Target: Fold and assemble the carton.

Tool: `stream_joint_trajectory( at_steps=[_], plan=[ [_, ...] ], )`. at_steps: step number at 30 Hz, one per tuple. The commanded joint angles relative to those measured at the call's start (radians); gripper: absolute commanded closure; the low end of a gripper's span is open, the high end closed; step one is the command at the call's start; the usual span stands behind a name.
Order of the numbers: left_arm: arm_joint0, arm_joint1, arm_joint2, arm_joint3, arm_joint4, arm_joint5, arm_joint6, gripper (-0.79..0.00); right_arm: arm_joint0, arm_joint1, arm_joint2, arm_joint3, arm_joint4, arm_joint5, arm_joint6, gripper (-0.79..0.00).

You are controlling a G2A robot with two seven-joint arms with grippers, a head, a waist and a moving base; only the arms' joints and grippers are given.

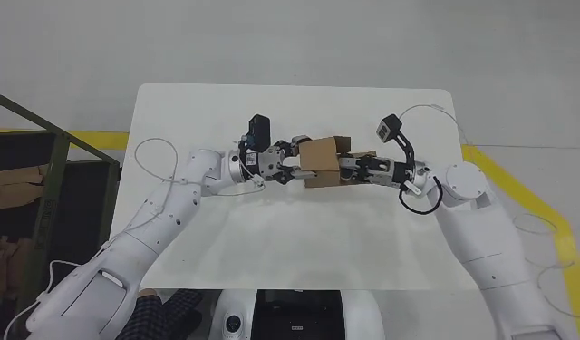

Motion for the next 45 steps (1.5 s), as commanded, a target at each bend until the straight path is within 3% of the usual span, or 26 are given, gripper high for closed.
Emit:
stream_joint_trajectory(
  at_steps=[1, 17, 26, 37, 45],
  plan=[
    [0.000, 0.001, -0.001, 0.000, 0.002, 0.000, 0.006, -0.428, -0.002, 0.004, 0.016, 0.003, -0.001, -0.002, 0.001, 0.000],
    [0.011, 0.009, -0.007, -0.017, 0.029, 0.000, 0.040, -0.425, 0.086, 0.016, 0.054, 0.088, -0.075, 0.016, -0.051, 0.000],
    [0.008, 0.010, 0.005, -0.025, 0.030, 0.000, 0.045, -0.428, 0.153, -0.005, -0.030, 0.136, -0.037, -0.009, -0.009, 0.000],
    [-0.002, 0.011, 0.013, -0.016, 0.028, 0.000, 0.045, -0.416, 0.165, -0.017, -0.096, 0.091, -0.039, 0.005, 0.015, 0.000],
    [-0.005, 0.012, 0.012, -0.009, 0.026, 0.000, 0.052, -0.409, 0.156, 0.003, -0.009, 0.114, -0.046, -0.002, -0.007, 0.000]
  ],
)
